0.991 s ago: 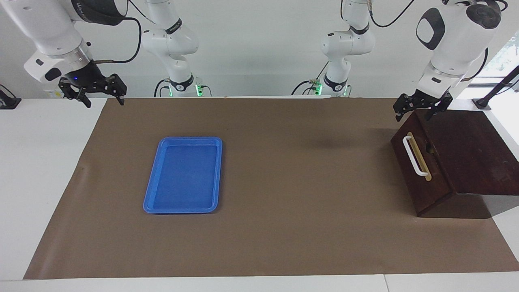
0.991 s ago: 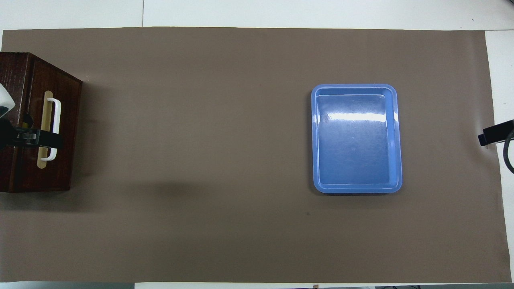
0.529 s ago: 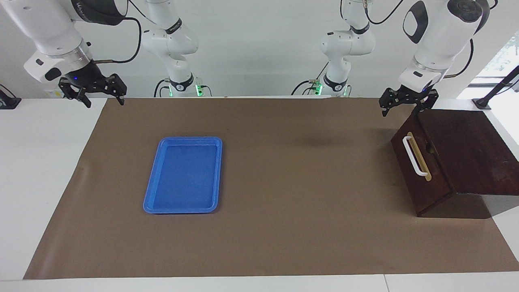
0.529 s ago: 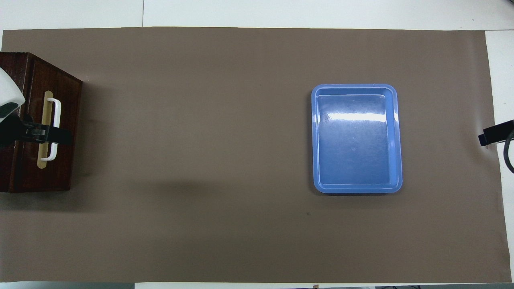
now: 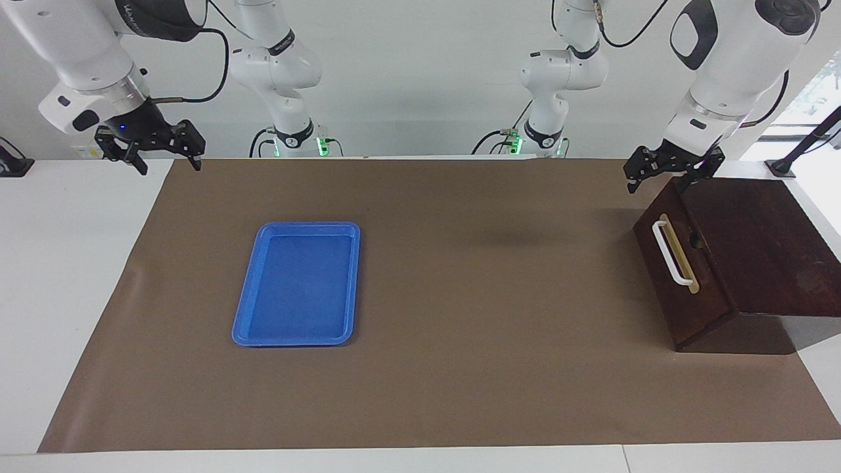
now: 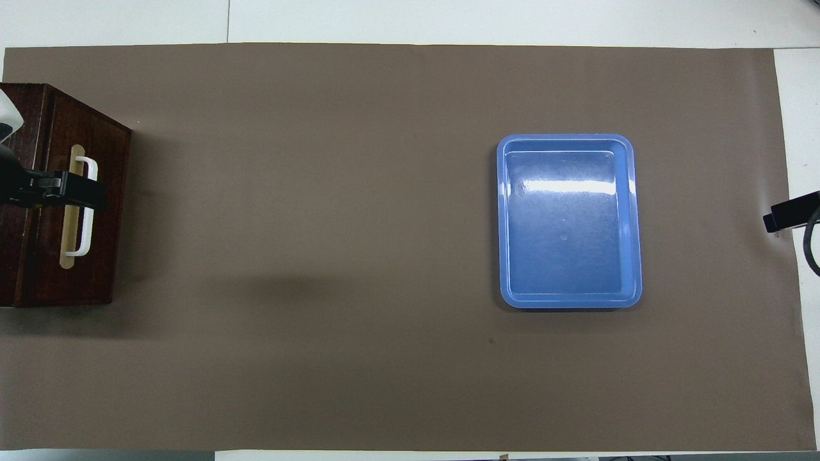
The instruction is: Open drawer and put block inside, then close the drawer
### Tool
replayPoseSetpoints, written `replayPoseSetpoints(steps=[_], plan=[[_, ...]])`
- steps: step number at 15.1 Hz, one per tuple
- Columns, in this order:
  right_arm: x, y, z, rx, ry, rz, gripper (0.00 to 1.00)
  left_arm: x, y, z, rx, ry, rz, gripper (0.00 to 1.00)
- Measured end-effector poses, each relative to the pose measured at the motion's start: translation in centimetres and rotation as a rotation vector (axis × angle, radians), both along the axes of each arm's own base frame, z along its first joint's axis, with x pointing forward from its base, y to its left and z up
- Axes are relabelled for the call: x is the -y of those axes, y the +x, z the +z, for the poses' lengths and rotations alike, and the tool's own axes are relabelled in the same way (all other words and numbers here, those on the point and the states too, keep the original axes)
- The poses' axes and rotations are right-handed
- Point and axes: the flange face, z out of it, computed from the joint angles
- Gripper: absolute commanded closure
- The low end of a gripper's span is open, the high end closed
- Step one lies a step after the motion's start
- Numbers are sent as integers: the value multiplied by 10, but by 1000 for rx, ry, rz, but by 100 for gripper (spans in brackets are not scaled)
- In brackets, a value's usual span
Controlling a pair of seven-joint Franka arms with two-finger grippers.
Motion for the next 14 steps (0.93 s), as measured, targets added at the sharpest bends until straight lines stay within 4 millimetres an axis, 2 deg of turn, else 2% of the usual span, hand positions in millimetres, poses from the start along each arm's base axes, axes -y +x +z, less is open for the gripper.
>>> replayPoseSetpoints(steps=[5, 9, 14], plan=[[0, 0, 0, 0, 0, 0, 0, -3, -6, 9, 12, -1, 46, 0], [0, 0, 0, 0, 0, 0, 0, -21, -10, 15, 13, 1, 65, 0], [0, 0, 0, 0, 0, 0, 0, -12, -12, 13, -1, 3, 47, 0]])
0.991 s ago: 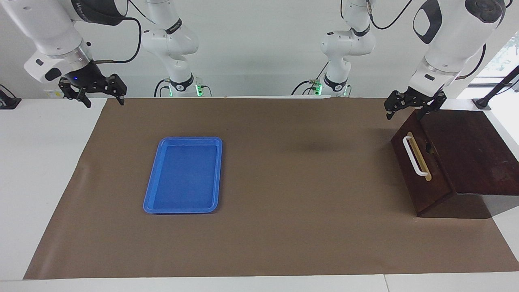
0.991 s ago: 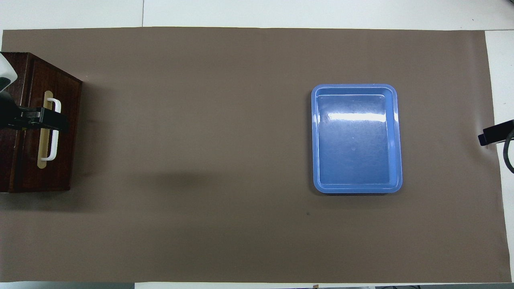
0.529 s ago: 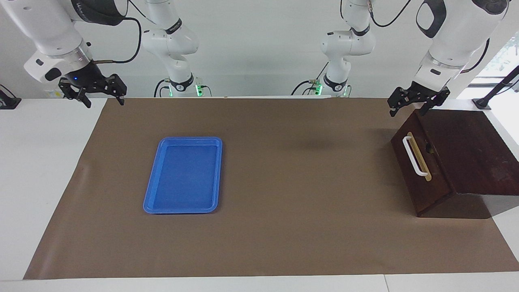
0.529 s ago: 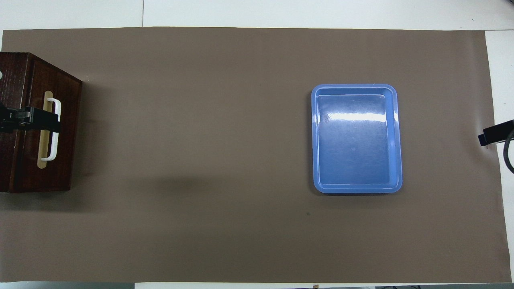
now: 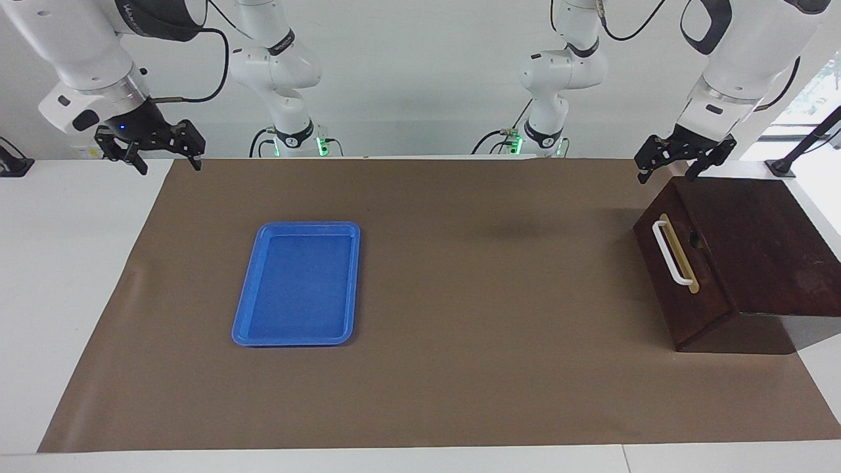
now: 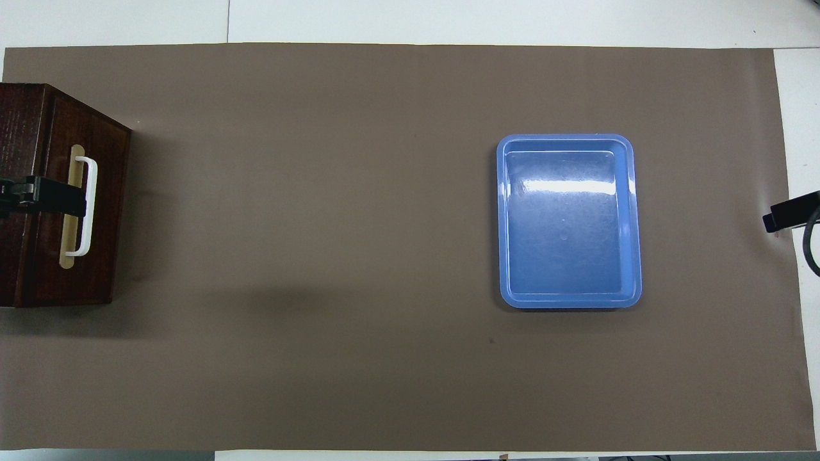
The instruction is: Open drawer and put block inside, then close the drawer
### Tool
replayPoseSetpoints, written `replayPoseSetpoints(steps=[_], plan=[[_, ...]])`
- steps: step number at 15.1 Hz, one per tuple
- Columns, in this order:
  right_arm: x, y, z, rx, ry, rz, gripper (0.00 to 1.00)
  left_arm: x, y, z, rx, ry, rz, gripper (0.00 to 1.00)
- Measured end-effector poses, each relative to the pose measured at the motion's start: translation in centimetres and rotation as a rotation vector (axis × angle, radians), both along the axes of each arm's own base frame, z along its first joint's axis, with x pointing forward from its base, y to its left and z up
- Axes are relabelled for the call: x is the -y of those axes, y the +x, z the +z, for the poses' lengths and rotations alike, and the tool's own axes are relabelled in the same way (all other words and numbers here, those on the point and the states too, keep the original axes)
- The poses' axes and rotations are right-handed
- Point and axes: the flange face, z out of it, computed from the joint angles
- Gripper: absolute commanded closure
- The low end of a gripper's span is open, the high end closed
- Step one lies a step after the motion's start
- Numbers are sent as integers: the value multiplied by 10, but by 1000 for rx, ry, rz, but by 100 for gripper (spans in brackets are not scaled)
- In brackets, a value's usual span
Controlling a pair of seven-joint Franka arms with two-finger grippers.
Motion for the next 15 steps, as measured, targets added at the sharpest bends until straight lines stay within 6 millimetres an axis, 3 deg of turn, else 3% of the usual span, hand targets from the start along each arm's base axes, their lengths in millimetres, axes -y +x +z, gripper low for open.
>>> replayPoseSetpoints(steps=[15], plan=[[0, 0, 0, 0, 0, 0, 0, 9, -9, -3, -64, -50, -9, 0]])
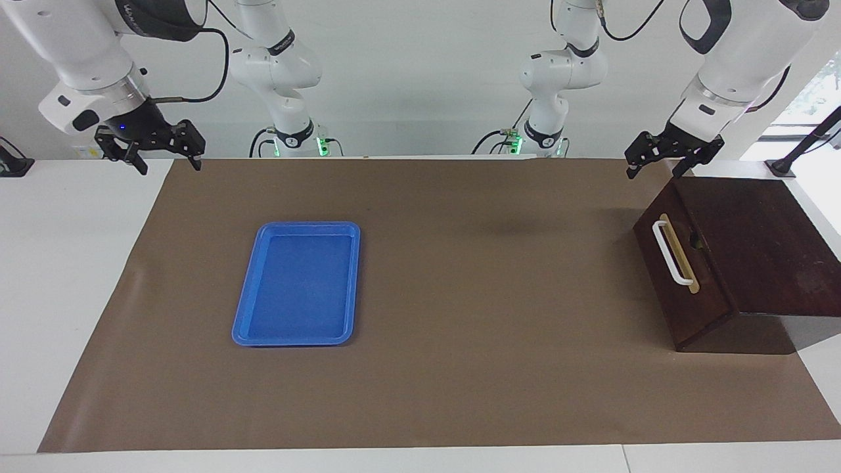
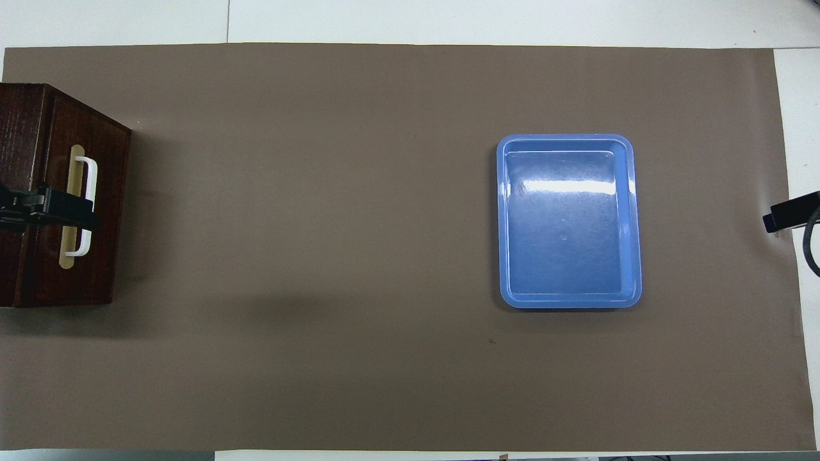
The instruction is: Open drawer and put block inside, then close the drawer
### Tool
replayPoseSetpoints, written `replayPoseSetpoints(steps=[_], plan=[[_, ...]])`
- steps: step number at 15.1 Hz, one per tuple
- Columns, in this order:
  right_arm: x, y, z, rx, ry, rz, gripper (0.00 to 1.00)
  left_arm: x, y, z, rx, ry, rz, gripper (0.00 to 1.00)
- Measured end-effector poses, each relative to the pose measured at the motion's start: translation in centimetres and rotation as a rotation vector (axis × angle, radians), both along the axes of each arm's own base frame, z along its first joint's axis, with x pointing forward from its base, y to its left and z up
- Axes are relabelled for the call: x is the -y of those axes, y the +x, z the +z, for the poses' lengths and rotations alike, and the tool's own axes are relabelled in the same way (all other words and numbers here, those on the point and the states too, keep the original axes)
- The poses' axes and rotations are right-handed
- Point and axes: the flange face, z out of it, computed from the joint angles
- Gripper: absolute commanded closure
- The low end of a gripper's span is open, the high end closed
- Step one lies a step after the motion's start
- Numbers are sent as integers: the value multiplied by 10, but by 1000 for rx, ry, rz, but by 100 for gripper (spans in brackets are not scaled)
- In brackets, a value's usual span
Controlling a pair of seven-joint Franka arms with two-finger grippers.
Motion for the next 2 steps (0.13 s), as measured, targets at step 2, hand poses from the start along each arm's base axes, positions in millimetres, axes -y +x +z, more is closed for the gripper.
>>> replayPoseSetpoints(steps=[2], plan=[[0, 0, 0, 0, 0, 0, 0, 0, 0, 0, 1, 0, -1, 0]])
